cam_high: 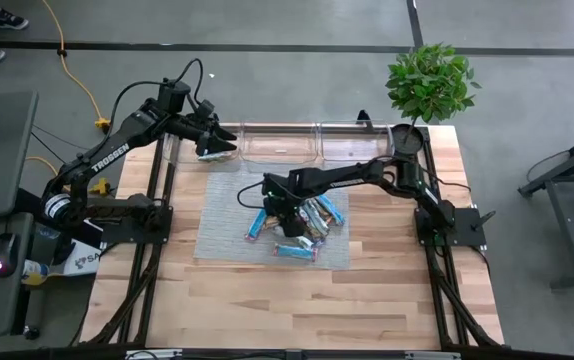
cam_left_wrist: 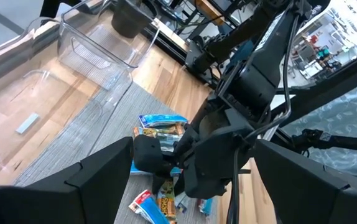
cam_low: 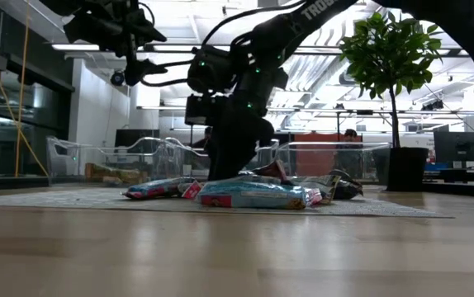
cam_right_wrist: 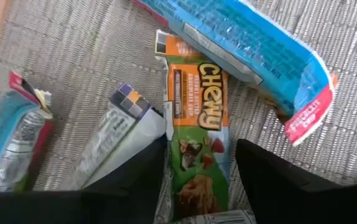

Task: Pick and place Granola Bars by type
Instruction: Put the yellow granola bar into the left transparent bin

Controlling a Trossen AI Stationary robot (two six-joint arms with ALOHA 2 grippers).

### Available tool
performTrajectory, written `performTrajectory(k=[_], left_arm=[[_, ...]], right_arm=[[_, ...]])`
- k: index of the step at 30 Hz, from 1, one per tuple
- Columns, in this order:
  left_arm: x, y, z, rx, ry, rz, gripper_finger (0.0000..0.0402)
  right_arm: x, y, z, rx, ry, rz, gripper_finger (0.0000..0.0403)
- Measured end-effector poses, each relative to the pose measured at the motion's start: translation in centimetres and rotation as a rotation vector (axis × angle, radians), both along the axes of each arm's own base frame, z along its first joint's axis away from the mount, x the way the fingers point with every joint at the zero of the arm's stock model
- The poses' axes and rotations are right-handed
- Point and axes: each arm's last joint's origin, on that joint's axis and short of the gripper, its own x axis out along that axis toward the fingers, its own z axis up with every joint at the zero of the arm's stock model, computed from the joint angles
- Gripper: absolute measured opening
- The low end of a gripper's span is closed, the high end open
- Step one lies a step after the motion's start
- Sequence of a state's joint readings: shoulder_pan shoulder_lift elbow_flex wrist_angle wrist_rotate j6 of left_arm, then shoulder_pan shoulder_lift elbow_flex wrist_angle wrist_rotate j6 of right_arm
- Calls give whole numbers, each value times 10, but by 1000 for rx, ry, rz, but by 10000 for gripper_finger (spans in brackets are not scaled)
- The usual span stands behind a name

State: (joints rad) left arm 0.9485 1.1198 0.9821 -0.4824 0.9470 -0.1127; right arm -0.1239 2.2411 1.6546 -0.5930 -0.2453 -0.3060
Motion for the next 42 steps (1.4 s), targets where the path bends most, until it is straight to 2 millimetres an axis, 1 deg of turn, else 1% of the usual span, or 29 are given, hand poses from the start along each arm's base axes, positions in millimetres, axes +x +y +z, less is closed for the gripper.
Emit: performTrajectory(k=[9, 20, 26, 29, 32, 38, 40, 42], left_arm=[[0, 0, 0, -1, 1, 0, 330], [0, 0, 0, 0, 0, -1, 330], [0, 0, 0, 1, 0, -1, 330], [0, 0, 0, 1, 0, -1, 330], [0, 0, 0, 1, 0, -1, 330], [0, 0, 0, 3, 2, 2, 330], [0, 1, 0, 6, 4, 7, 330], [0, 1, 0, 6, 5, 8, 330]], right_arm=[[2, 0, -1, 17, 2, -58, 187], [3, 5, -2, 40, 2, -74, 144], [7, 6, 0, 124, -39, -93, 135], [10, 7, 6, 144, -81, -100, 135], [10, 7, 22, 157, -138, -89, 135], [7, 2, 46, 167, -197, -115, 135], [6, 2, 50, 151, -204, -116, 135], [4, 3, 48, 135, -179, -97, 135]])
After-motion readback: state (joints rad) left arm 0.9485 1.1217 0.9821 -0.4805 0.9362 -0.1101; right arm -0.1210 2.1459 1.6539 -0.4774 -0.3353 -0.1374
